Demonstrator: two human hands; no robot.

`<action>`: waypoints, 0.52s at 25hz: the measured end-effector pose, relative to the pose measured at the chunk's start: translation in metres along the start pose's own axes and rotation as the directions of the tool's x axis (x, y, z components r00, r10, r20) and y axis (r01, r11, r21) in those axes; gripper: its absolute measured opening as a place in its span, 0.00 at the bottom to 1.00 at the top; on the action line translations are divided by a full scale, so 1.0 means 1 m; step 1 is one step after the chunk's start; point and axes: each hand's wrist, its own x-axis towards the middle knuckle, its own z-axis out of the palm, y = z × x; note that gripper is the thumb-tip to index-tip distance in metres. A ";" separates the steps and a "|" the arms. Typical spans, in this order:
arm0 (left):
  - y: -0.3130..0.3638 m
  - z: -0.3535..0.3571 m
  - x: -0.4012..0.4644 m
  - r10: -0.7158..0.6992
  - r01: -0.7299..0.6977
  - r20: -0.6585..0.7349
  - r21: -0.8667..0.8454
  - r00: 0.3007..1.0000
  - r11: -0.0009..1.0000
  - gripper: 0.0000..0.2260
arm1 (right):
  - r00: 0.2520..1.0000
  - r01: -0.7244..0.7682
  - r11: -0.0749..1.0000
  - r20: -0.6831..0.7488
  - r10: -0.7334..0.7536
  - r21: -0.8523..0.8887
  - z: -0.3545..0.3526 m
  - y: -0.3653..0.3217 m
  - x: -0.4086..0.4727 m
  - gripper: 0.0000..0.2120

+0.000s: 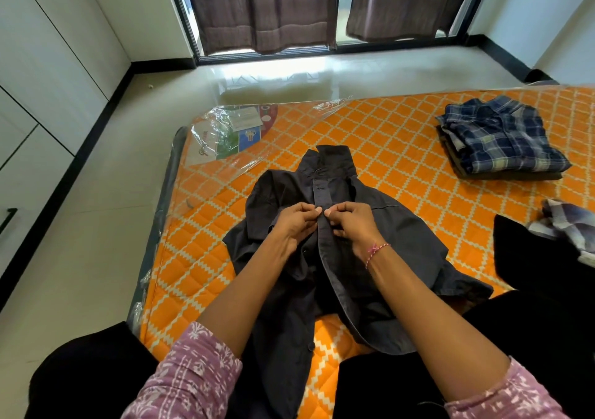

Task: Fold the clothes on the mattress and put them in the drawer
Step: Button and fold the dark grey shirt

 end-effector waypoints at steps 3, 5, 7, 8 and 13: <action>0.002 -0.002 -0.003 0.091 -0.092 0.137 -0.003 0.986 0.996 0.10 | 0.980 -0.169 0.971 0.131 0.147 0.172 -0.005 -0.007 0.001 0.09; 0.003 -0.003 -0.004 0.165 -0.198 0.169 0.202 0.972 0.959 0.07 | 0.967 -0.238 0.945 0.143 0.210 0.223 -0.009 -0.011 0.004 0.09; 0.001 -0.006 -0.006 0.219 -0.300 0.216 0.502 0.952 0.811 0.06 | 0.966 -0.254 0.931 0.120 0.230 0.262 -0.013 -0.016 0.013 0.09; 0.000 -0.009 -0.007 0.226 -0.333 0.247 0.628 0.942 0.703 0.07 | 0.967 -0.251 0.928 0.106 0.230 0.274 -0.015 -0.020 0.018 0.09; -0.009 -0.026 -0.010 0.203 -0.357 0.296 0.819 0.933 0.448 0.08 | 0.980 -0.198 0.953 0.037 0.195 0.228 -0.009 -0.034 0.035 0.09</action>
